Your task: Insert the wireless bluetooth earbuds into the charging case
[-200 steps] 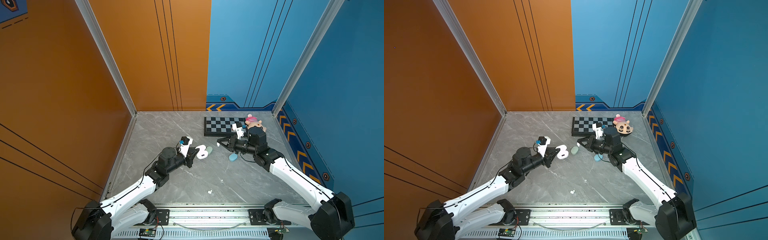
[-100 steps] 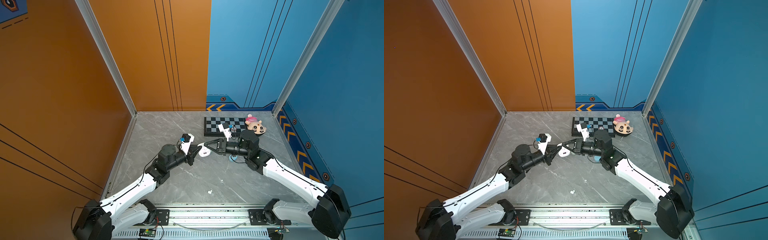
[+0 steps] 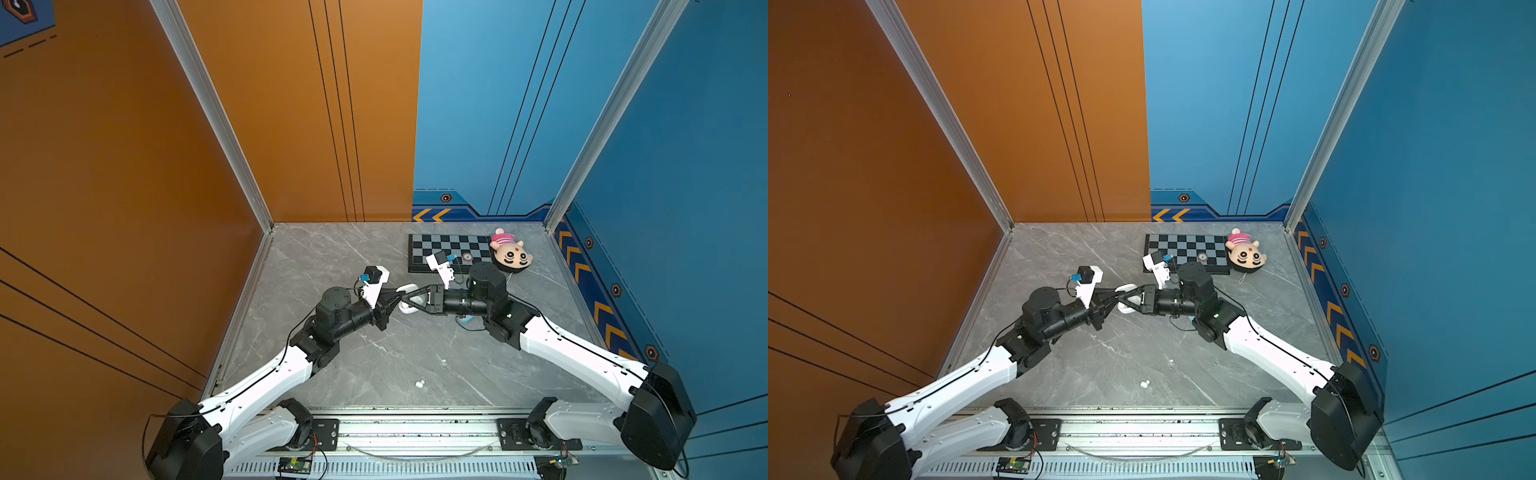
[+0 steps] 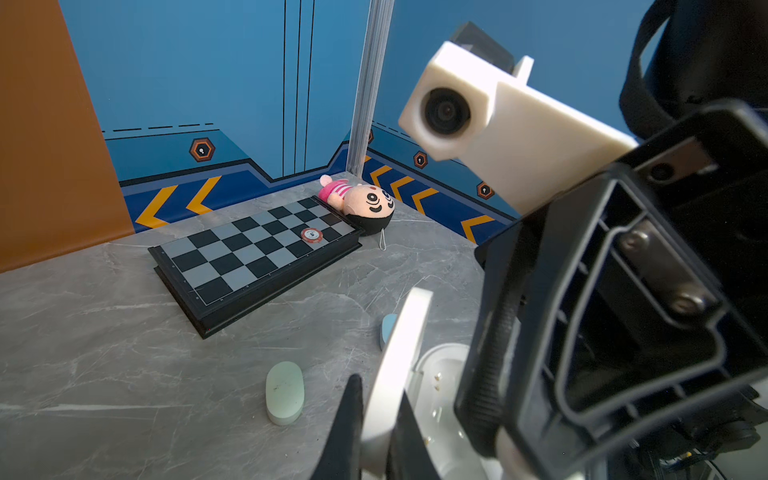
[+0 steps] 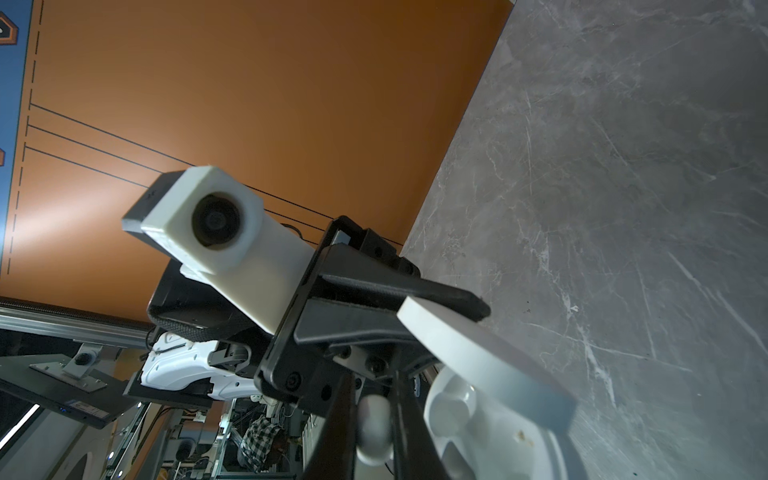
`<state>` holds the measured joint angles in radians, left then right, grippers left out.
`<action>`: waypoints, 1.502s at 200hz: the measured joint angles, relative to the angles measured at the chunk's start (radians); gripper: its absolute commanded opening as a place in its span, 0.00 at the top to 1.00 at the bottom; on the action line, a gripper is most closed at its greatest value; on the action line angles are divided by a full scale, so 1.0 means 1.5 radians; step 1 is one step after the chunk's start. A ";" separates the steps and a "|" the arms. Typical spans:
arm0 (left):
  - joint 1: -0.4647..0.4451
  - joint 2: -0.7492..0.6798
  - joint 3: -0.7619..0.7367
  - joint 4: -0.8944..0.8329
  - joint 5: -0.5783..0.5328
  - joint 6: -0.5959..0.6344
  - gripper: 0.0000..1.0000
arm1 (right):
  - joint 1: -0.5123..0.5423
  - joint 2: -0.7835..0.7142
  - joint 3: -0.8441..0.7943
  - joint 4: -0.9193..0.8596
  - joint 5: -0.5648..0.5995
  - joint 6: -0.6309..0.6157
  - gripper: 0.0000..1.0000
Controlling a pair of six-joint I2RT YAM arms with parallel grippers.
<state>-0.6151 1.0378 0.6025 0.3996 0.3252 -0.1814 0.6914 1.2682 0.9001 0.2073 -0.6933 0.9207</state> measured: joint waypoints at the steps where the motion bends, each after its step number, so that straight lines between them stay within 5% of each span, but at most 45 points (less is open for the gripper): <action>1: 0.000 0.000 0.000 0.000 0.000 0.000 1.00 | 0.000 0.000 0.000 -0.001 0.001 -0.001 0.90; 300: 0.001 -0.003 0.001 -0.010 0.006 -0.002 1.00 | 0.015 0.006 0.000 -0.011 0.082 -0.058 0.83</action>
<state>-0.6132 1.0332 0.6033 0.3843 0.3344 -0.1848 0.7139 1.2778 0.9001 0.1902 -0.5705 0.8341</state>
